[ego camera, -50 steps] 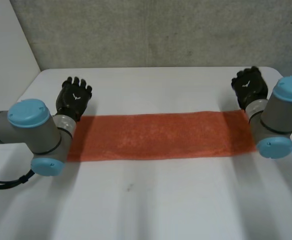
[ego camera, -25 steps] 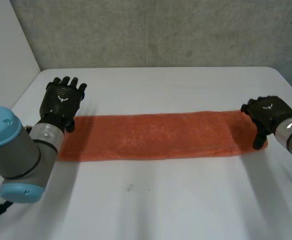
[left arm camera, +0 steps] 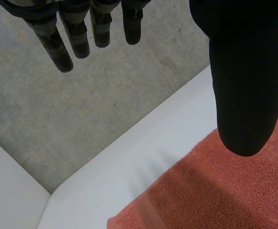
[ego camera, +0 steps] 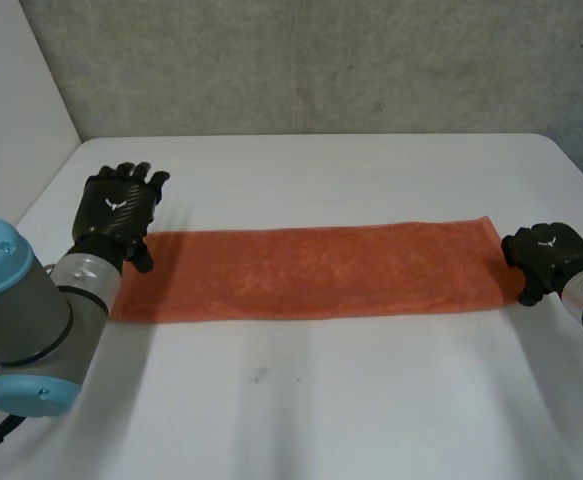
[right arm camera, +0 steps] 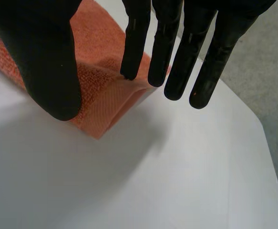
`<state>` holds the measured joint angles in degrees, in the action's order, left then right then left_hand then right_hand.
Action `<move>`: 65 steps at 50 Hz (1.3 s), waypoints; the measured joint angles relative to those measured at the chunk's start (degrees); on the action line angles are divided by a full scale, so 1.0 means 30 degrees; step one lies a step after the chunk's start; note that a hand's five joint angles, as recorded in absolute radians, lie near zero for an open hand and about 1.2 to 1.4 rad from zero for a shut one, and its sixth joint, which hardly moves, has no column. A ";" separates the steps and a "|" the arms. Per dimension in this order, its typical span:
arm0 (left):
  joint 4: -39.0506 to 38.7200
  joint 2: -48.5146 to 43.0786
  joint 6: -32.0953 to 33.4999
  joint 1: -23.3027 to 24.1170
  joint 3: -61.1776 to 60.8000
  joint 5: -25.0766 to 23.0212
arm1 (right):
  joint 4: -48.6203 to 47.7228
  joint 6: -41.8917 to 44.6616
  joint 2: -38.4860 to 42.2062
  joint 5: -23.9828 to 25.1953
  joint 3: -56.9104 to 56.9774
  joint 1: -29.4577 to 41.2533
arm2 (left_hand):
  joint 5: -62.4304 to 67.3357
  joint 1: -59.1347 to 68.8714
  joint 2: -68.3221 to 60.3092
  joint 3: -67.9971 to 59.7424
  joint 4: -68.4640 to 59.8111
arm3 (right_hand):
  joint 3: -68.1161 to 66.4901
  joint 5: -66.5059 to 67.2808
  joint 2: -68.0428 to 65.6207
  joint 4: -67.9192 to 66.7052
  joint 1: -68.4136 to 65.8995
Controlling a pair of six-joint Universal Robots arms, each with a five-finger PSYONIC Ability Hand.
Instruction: Fold the laundry
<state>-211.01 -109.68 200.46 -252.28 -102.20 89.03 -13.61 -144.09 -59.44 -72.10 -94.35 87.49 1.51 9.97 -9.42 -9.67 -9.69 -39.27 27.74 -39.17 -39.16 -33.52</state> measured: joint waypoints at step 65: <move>0.0025 0.0363 -0.0052 0.0428 -0.0459 0.0182 | -0.0490 -0.0319 0.4593 -0.0920 0.7428 1.7092 | 0.0000 0.0000 -0.0003 0.0002 0.0043 | 0.7738 -0.7002 0.7776 0.7653 0.6746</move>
<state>-210.94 -108.59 200.30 -251.00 -103.57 89.58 -15.08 -145.04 -45.65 -74.86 -72.06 138.76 1.51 9.97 -9.43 -9.66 -9.56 -16.06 6.73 -15.84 -16.21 -13.28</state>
